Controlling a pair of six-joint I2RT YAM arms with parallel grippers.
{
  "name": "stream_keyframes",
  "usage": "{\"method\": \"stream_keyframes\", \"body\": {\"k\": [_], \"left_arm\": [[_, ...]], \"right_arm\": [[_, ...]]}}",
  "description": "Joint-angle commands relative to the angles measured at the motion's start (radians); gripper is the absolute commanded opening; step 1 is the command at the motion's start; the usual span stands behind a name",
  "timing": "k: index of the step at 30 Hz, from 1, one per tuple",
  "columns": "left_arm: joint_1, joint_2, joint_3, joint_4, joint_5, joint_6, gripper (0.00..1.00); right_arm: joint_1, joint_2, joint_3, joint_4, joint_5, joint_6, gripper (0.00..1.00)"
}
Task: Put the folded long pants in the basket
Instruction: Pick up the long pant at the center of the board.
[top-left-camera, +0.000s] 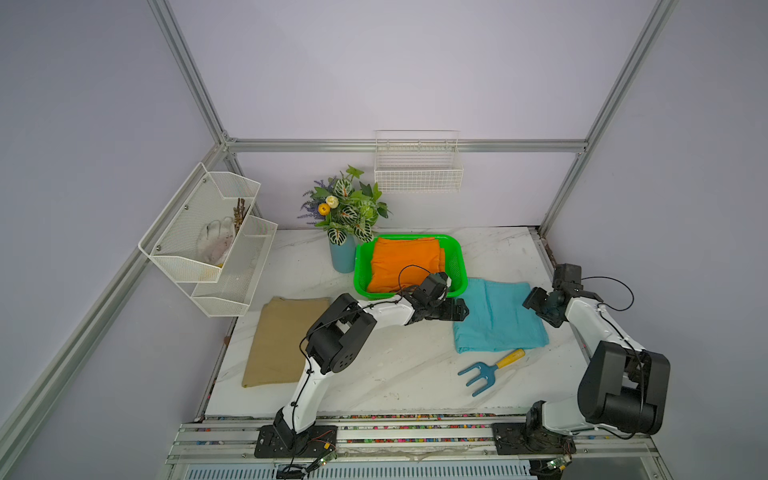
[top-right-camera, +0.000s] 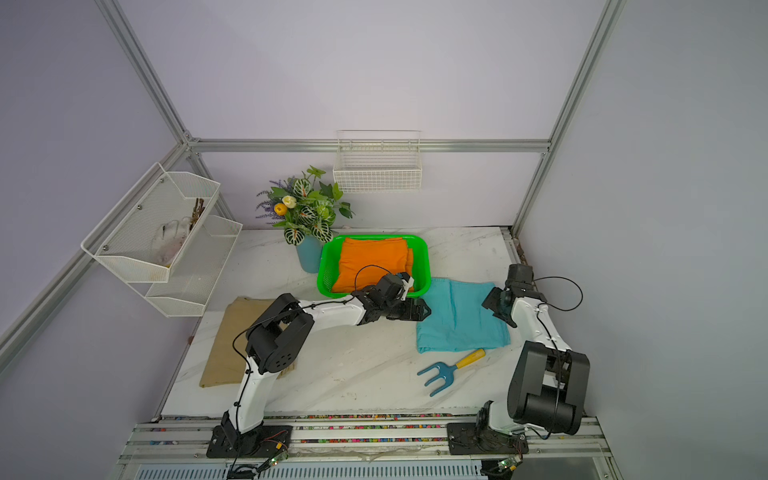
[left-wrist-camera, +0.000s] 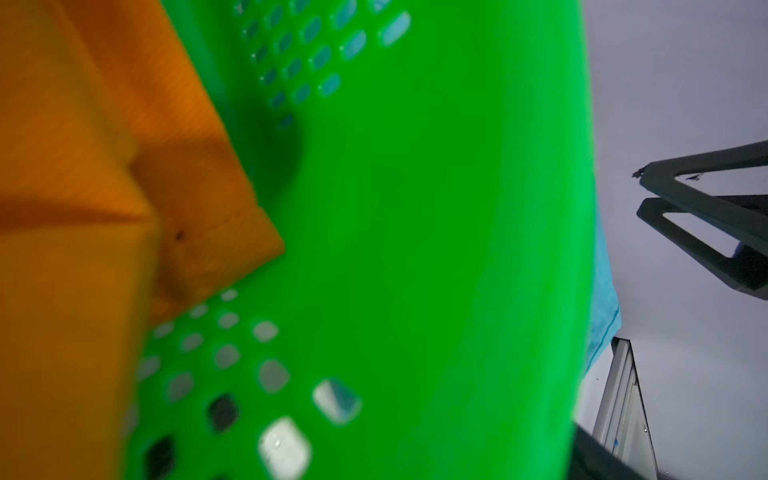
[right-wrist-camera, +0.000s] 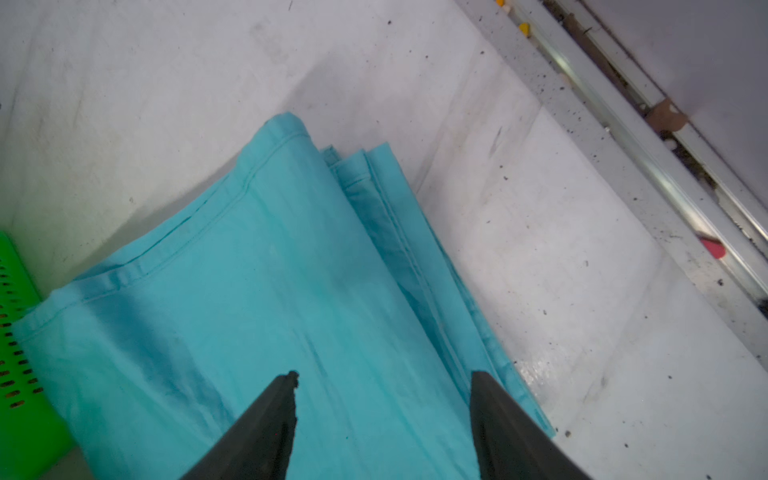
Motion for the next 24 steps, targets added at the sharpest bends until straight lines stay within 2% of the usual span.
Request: {"method": "stream_keyframes", "body": {"k": [1,6,9,14,16,21,24], "left_arm": [[-0.017,0.055,0.071,-0.055,0.001,-0.012,0.95],[-0.024,0.093,0.13,-0.091,0.013,-0.013,0.92],[-0.026,0.094,0.134,-0.097,0.013,-0.008,0.9],[-0.028,0.118,0.183,-0.143,0.024,0.008,0.76],[-0.028,0.132,0.199,-0.152,0.032,0.01,0.76],[-0.028,0.169,0.246,-0.177,0.064,0.013,0.67],[-0.028,0.187,0.27,-0.186,0.086,0.013,0.64]], "right_arm": [[-0.076,0.014,-0.024,0.115,-0.115,-0.036,0.73],[-0.221,0.085,-0.104,0.286,-0.346,-0.039,0.75],[-0.262,0.178,-0.117,0.363,-0.522,-0.04,0.76],[-0.265,0.23,-0.131,0.371,-0.528,-0.061,0.79],[-0.263,0.24,-0.131,0.368,-0.538,-0.065,0.8],[-0.246,0.257,-0.14,0.355,-0.568,-0.072,0.8],[-0.217,0.243,-0.145,0.336,-0.54,-0.08,0.79]]}}
